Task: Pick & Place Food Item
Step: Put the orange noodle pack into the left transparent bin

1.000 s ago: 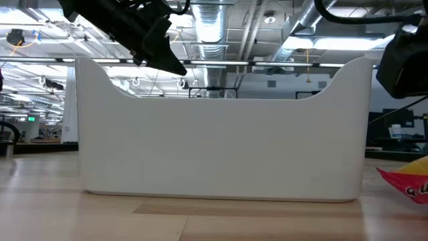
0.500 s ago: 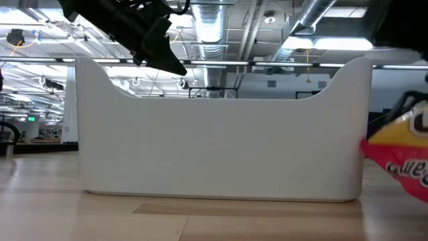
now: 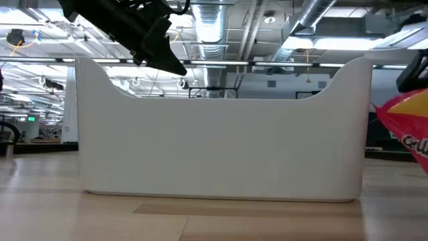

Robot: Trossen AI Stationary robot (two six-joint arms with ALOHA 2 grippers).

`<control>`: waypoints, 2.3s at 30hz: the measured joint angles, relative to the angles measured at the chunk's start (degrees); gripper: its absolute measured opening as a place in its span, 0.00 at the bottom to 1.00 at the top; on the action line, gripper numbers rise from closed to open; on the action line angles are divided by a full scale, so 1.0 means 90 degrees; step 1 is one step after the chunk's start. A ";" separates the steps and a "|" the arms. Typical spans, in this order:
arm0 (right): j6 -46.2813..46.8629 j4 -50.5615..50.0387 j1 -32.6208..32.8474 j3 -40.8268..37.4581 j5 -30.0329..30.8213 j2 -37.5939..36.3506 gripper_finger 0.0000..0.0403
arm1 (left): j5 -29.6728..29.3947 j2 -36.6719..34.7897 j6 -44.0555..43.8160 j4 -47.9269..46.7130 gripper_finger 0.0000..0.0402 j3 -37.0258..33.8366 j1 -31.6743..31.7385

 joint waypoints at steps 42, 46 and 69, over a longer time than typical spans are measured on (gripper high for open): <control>0.0247 -0.7001 0.0205 0.2388 0.3020 -0.0010 0.00 | 0.0000 0.0000 -0.0005 -0.0002 0.01 0.0002 0.0000; 0.0228 -0.7037 0.0130 0.2388 0.3219 -0.0010 0.00 | 0.0000 0.0000 -0.0005 0.0000 0.01 0.0002 0.0000; -0.0112 -0.7685 0.0031 0.3398 0.5026 -0.0010 0.00 | 0.0000 0.0000 -0.0006 0.0000 0.01 0.0002 0.0000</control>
